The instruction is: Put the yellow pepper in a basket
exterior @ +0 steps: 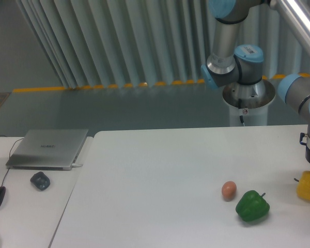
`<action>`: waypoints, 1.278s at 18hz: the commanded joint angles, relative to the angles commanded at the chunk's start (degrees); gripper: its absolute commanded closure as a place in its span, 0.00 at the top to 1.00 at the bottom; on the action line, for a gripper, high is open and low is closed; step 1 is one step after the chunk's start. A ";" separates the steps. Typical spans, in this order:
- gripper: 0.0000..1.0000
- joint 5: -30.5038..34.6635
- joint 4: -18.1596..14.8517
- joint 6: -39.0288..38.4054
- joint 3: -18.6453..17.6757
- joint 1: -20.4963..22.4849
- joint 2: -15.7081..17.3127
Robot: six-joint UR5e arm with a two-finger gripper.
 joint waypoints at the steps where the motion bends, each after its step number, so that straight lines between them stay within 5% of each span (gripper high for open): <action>1: 1.00 0.78 0.00 0.00 -0.09 0.00 -0.09; 16: 1.00 2.82 0.35 -3.15 -1.14 -1.58 -1.58; 20: 0.62 2.55 0.53 -6.84 -2.02 -2.02 -1.50; 23: 0.49 2.46 0.53 -8.26 -2.20 -2.02 -1.23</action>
